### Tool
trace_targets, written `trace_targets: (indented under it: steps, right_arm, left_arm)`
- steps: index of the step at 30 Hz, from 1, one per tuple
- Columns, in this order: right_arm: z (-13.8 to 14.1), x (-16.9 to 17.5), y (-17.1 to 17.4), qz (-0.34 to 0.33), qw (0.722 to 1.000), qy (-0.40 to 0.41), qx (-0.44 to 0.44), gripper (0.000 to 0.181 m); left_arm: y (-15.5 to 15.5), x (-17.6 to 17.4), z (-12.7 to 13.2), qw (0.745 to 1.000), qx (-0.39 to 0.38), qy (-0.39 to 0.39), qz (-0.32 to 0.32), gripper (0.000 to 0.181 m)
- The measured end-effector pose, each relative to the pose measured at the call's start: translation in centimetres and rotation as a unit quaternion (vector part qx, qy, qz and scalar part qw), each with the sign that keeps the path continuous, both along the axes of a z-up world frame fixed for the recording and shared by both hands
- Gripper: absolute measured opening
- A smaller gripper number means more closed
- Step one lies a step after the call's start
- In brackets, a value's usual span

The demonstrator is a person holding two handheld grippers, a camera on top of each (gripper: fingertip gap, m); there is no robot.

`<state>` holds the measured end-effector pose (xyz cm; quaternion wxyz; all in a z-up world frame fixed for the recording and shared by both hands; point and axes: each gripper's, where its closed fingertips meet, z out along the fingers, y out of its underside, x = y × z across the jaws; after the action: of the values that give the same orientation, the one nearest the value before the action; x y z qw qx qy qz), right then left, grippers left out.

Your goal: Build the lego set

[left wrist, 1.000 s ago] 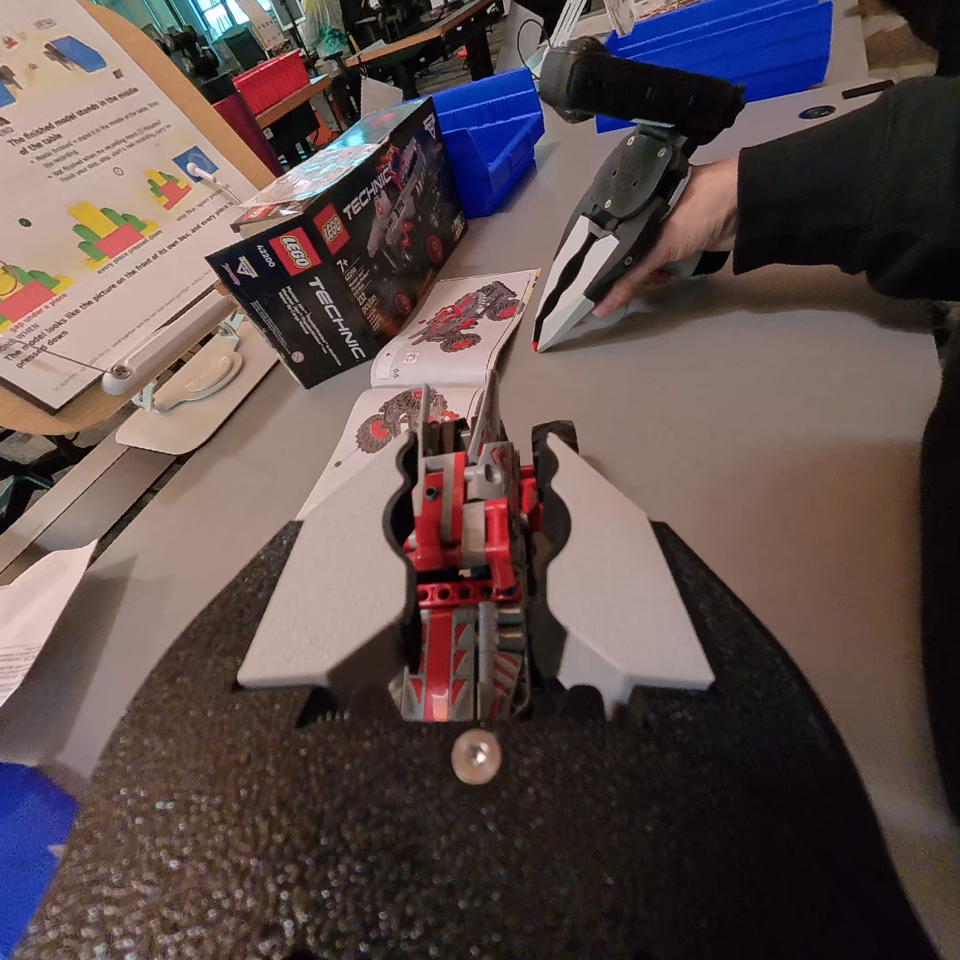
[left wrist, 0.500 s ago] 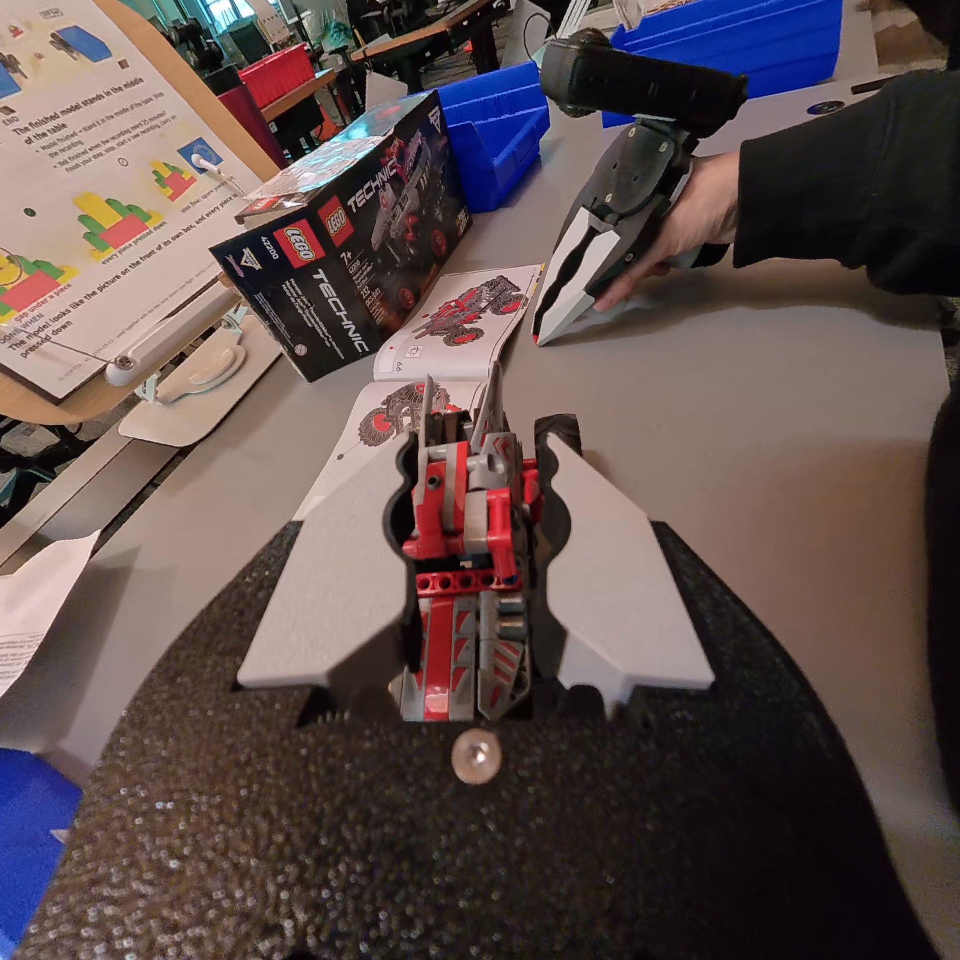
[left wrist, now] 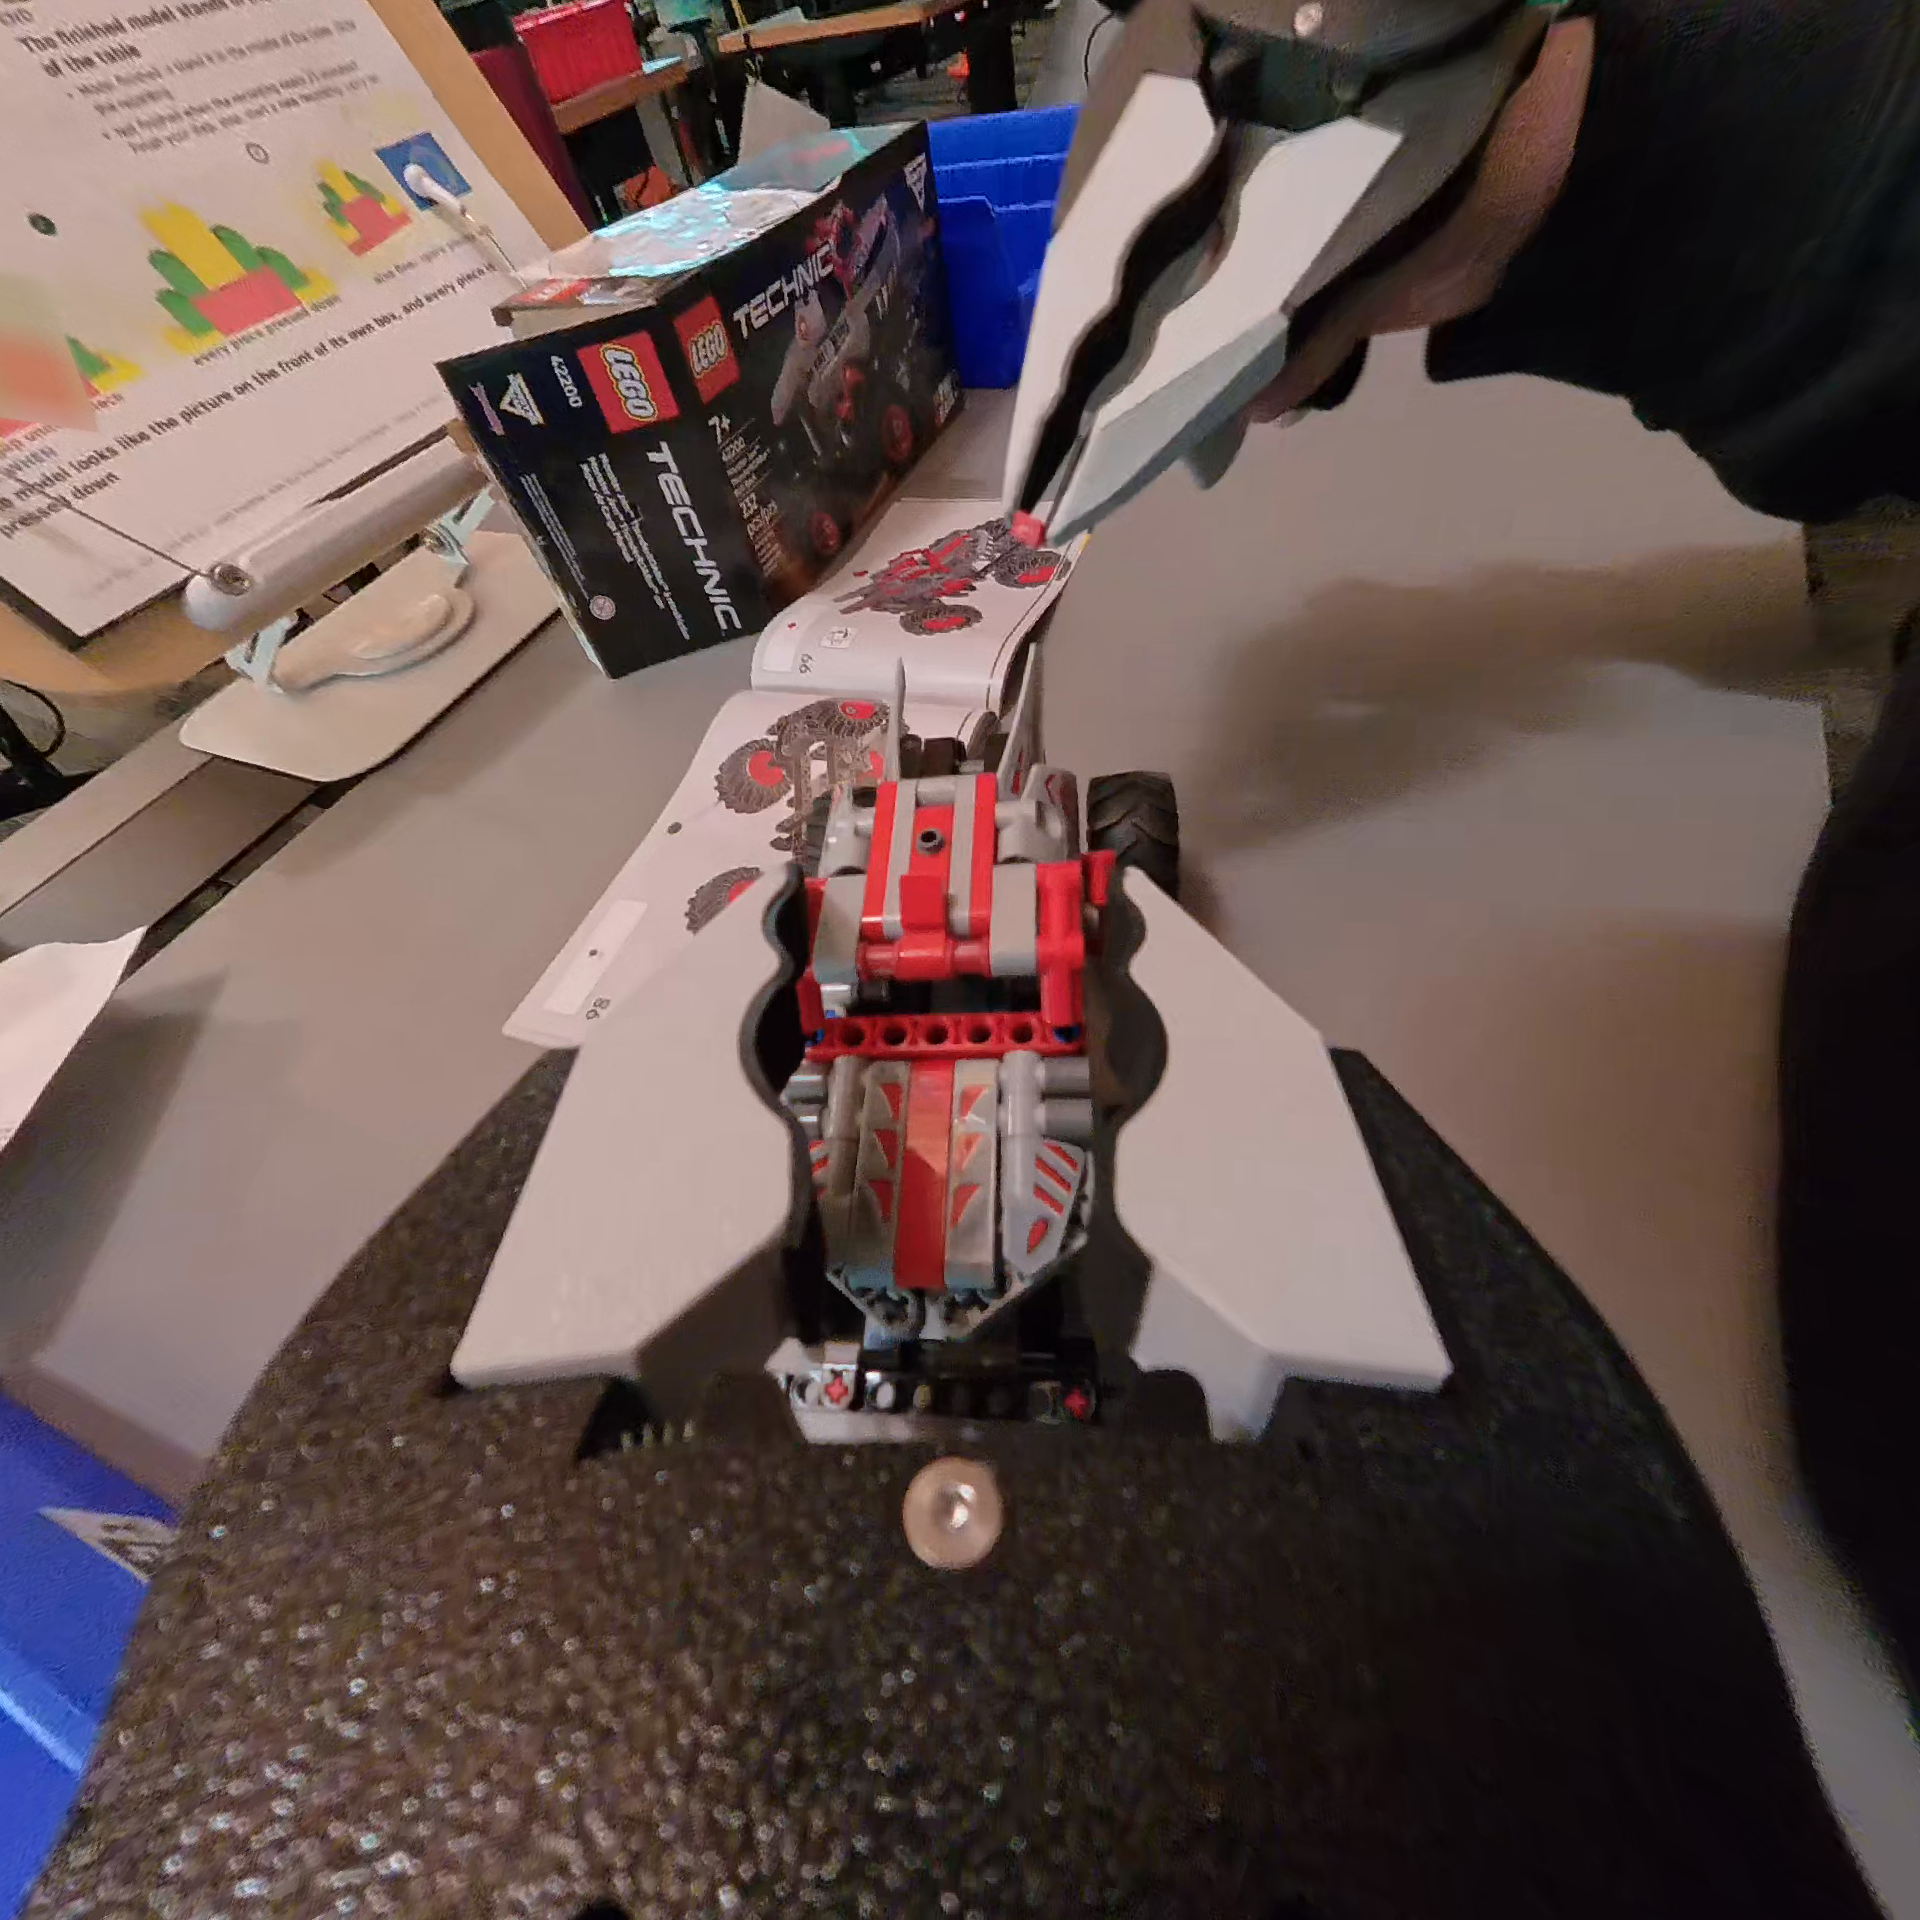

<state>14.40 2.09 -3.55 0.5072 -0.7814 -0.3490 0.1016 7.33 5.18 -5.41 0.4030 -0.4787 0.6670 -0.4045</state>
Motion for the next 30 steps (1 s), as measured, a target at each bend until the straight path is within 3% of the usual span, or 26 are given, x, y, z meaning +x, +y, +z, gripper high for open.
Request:
trace_targets:
  steps: [3,7,13,27,30]
  right_arm:
    - [1.0,-3.8,1.6,0.067,0.997,-0.028,0.012,0.005]
    - [0.8,-6.4,3.2,0.119,0.992,-0.031,0.008,0.006]
    - [-0.8,-7.2,4.1,0.153,0.987,-0.043,-0.028,0.006]
    - [-1.2,-7.4,3.8,0.223,0.968,-0.004,-0.113,0.006]
    - [-1.3,-7.3,3.7,0.249,0.958,-0.026,-0.137,0.006]
  left_arm:
    - [-0.1,0.2,0.3,1.000,-0.013,-0.013,0.001,0.050]
    - [0.2,0.3,0.1,1.000,-0.017,-0.022,0.006,0.049]
    - [0.2,0.2,0.2,0.999,-0.028,-0.041,-0.001,0.048]
    - [0.1,0.2,0.2,0.998,-0.032,-0.057,-0.016,0.046]
    - [0.1,0.2,0.2,0.998,-0.028,-0.056,-0.018,0.045]
